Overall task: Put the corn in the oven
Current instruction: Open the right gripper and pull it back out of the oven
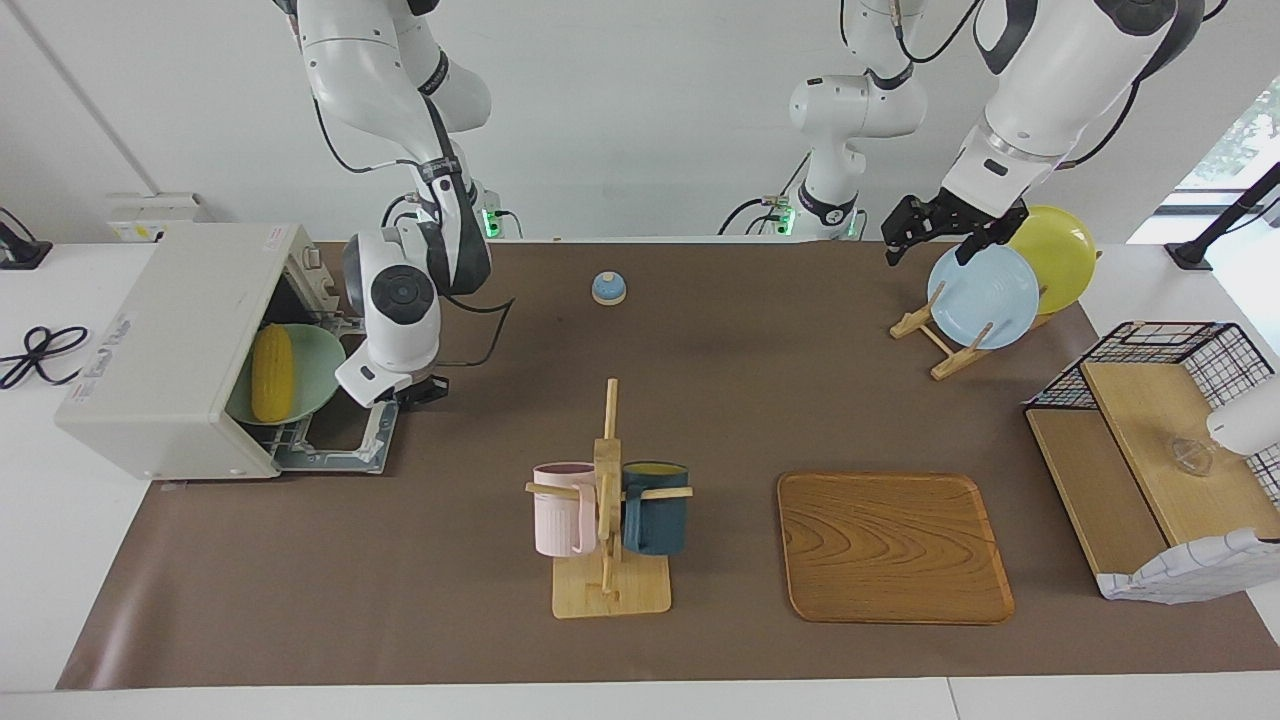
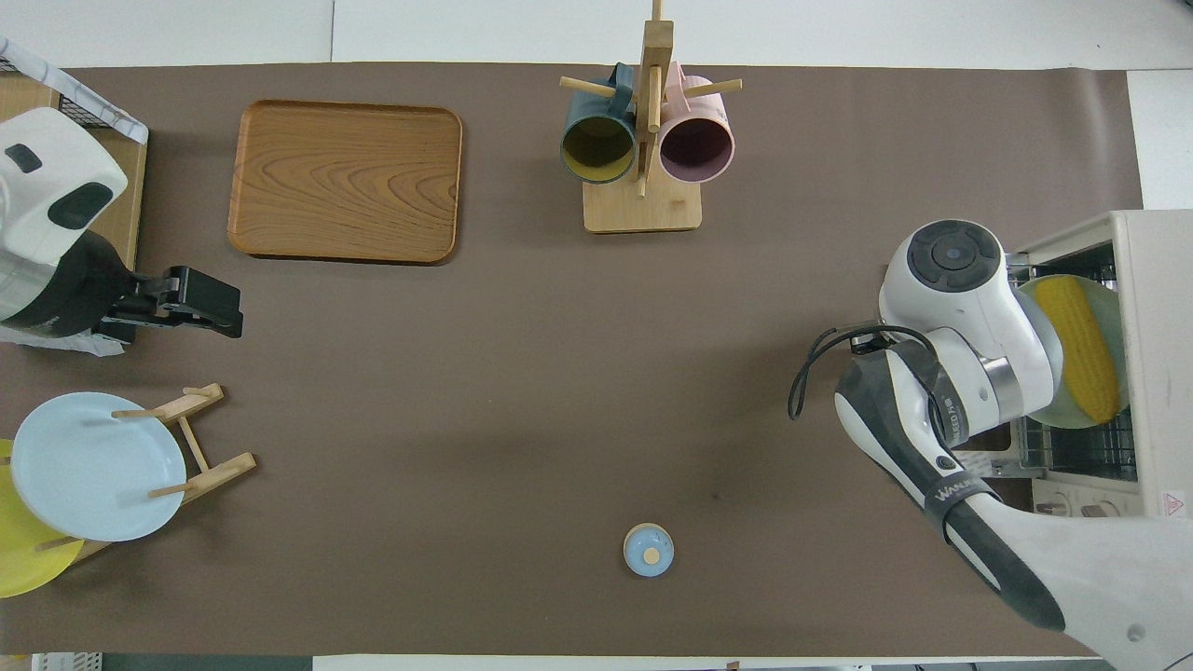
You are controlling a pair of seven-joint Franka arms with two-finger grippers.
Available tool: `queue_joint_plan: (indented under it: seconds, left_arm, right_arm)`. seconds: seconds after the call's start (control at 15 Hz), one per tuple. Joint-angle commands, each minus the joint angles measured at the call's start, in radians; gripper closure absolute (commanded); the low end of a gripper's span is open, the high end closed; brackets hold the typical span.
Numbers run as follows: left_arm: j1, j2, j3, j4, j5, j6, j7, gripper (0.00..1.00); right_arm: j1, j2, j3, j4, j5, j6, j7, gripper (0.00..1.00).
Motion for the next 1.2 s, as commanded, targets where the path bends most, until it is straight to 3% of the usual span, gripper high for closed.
queue_joint_plan:
  seconds: [0.0, 0.6, 1.13]
  left_arm:
    - [0.009, -0.004, -0.002, 0.010, 0.007, -0.016, 0.015, 0.00]
    - [0.002, -0.004, -0.002, 0.010, 0.007, -0.017, 0.013, 0.00]
    - [0.000, -0.004, -0.002, 0.010, 0.007, -0.017, 0.010, 0.00]
  right_arm:
    - [-0.014, -0.020, -0.005, 0.003, -0.125, -0.094, 0.000, 1.00]
    - [-0.118, -0.119, -0.006, 0.085, -0.113, -0.214, -0.290, 1.00]
    - [-0.195, -0.134, -0.014, 0.183, -0.084, -0.325, -0.459, 1.00]
